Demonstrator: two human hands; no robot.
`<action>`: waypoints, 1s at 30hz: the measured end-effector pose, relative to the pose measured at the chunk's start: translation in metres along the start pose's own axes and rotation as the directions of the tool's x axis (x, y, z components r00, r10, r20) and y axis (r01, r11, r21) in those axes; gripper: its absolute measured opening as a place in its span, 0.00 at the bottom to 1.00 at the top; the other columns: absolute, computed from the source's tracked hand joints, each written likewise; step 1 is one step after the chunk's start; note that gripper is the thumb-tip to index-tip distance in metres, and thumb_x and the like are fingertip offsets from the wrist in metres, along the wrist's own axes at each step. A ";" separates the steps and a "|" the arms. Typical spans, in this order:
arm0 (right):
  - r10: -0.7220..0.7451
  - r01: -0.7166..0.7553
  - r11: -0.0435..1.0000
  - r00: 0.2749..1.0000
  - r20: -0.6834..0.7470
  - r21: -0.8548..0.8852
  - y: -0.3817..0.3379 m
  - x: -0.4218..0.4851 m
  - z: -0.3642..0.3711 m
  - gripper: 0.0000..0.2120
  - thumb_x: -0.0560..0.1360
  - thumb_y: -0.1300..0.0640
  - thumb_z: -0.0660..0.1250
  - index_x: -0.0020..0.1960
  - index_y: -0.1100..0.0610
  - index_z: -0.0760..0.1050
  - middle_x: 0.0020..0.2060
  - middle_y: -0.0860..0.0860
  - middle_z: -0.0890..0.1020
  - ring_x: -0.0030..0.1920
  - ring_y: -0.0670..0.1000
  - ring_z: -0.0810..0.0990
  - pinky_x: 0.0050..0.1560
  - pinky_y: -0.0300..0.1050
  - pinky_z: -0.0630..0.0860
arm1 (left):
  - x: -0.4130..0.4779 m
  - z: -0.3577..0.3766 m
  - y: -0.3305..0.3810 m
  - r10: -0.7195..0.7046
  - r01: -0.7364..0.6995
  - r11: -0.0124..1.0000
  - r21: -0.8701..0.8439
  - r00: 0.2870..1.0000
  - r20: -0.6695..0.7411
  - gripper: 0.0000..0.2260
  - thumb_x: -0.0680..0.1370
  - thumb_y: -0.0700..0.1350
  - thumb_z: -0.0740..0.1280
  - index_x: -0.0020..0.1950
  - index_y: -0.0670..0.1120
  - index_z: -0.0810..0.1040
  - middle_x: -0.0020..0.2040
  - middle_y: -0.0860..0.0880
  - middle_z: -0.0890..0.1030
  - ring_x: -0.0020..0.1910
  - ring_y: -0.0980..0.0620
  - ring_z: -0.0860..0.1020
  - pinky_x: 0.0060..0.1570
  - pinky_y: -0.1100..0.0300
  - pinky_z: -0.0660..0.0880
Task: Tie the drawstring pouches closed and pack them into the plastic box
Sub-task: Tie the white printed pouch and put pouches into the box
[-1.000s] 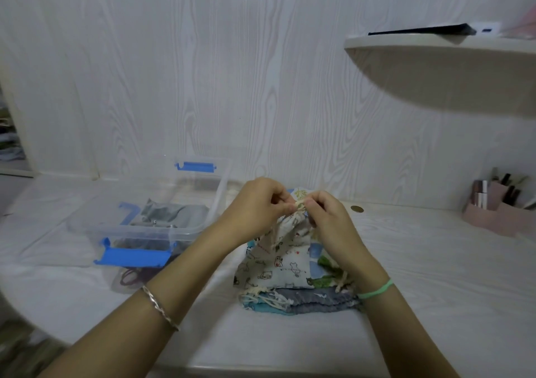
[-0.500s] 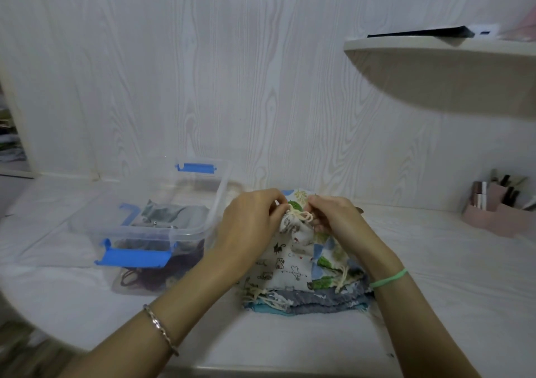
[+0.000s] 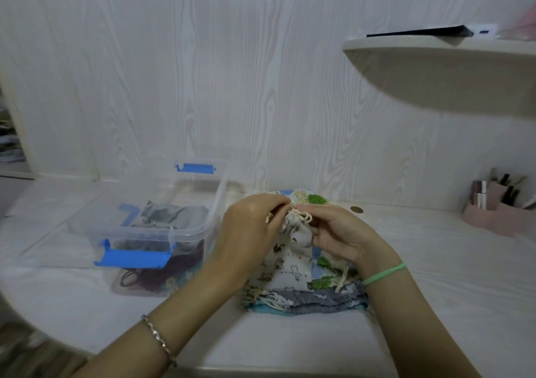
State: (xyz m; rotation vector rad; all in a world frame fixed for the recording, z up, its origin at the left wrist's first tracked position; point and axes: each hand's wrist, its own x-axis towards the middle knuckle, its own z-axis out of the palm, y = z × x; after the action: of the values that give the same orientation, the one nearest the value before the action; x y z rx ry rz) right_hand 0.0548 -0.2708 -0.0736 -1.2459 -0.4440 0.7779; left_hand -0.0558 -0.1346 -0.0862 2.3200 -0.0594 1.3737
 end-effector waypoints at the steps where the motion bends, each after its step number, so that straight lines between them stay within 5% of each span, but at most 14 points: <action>1: -0.010 0.010 1.000 1.000 -0.023 -0.014 0.001 0.001 0.000 0.23 0.66 0.60 0.74 0.57 0.70 0.78 0.47 0.61 0.82 0.45 0.55 0.81 0.49 0.47 0.80 | -0.001 0.001 -0.001 0.017 -0.017 1.000 -0.007 1.000 -0.006 0.07 0.75 0.43 0.72 0.52 0.47 0.84 0.46 0.54 0.85 0.43 0.59 0.80 0.46 0.63 0.77; 3: -0.038 0.032 0.995 0.998 -0.057 -0.096 0.003 0.002 0.001 0.25 0.65 0.60 0.76 0.57 0.72 0.77 0.48 0.64 0.79 0.47 0.59 0.76 0.53 0.54 0.76 | -0.001 0.003 -0.002 0.045 -0.045 0.998 -0.035 0.999 0.010 0.08 0.74 0.43 0.72 0.53 0.47 0.84 0.47 0.53 0.85 0.45 0.58 0.81 0.48 0.63 0.76; 7: -0.070 0.039 0.925 0.995 -0.070 -0.379 0.000 0.001 0.005 0.12 0.72 0.61 0.69 0.52 0.68 0.79 0.30 0.54 0.74 0.31 0.50 0.70 0.35 0.44 0.65 | 0.006 0.007 -0.007 0.021 -0.008 0.993 -0.115 0.994 0.111 0.09 0.74 0.43 0.73 0.54 0.48 0.84 0.48 0.54 0.85 0.48 0.58 0.80 0.52 0.63 0.76; 14: -0.112 0.093 0.849 0.994 -0.005 -0.520 -0.004 -0.003 0.003 0.05 0.72 0.61 0.71 0.41 0.63 0.82 0.31 0.53 0.73 0.32 0.47 0.69 0.36 0.42 0.66 | 0.018 0.003 -0.016 -0.110 0.221 0.948 -0.228 0.902 0.416 0.12 0.76 0.44 0.71 0.59 0.50 0.82 0.55 0.55 0.83 0.54 0.64 0.79 0.59 0.68 0.73; 18: -0.182 0.141 0.830 0.983 -0.022 -0.540 -0.001 -0.005 0.005 0.07 0.73 0.63 0.71 0.36 0.58 0.82 0.27 0.48 0.76 0.29 0.45 0.72 0.35 0.39 0.70 | 0.022 0.001 -0.013 -0.221 0.361 0.906 -0.222 0.850 0.478 0.13 0.75 0.45 0.71 0.60 0.49 0.81 0.49 0.53 0.85 0.45 0.65 0.81 0.47 0.74 0.74; 21: -0.254 0.186 0.794 0.966 -0.038 -0.579 0.000 -0.007 0.007 0.04 0.72 0.63 0.72 0.39 0.60 0.83 0.30 0.50 0.81 0.32 0.46 0.77 0.37 0.38 0.76 | 0.024 0.002 -0.010 -0.329 0.476 0.846 -0.240 0.821 0.466 0.09 0.73 0.45 0.73 0.53 0.48 0.82 0.38 0.51 0.85 0.36 0.60 0.82 0.36 0.69 0.74; 25: -0.413 0.284 0.648 0.911 -0.012 -0.707 0.004 -0.009 0.011 0.03 0.72 0.62 0.73 0.41 0.62 0.83 0.35 0.57 0.85 0.36 0.54 0.83 0.42 0.45 0.81 | 0.029 0.001 -0.011 -0.433 0.575 0.799 -0.173 0.751 0.498 0.07 0.71 0.45 0.75 0.46 0.48 0.80 0.37 0.49 0.85 0.38 0.54 0.83 0.38 0.61 0.78; 30: -0.601 0.365 0.368 0.795 0.081 -0.855 0.011 -0.013 0.014 0.03 0.70 0.64 0.71 0.38 0.59 0.81 0.26 0.46 0.78 0.26 0.41 0.74 0.34 0.36 0.75 | 0.037 -0.003 -0.008 -0.486 0.712 0.677 -0.186 0.623 0.613 0.11 0.71 0.40 0.75 0.50 0.42 0.77 0.37 0.43 0.83 0.33 0.53 0.81 0.39 0.61 0.79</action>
State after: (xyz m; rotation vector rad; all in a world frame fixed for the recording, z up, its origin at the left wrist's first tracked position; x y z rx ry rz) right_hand 0.0331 -0.2692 -0.0788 -1.9536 -1.0155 -0.2240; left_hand -0.0375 -0.1196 -0.0561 1.9750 0.2479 0.3106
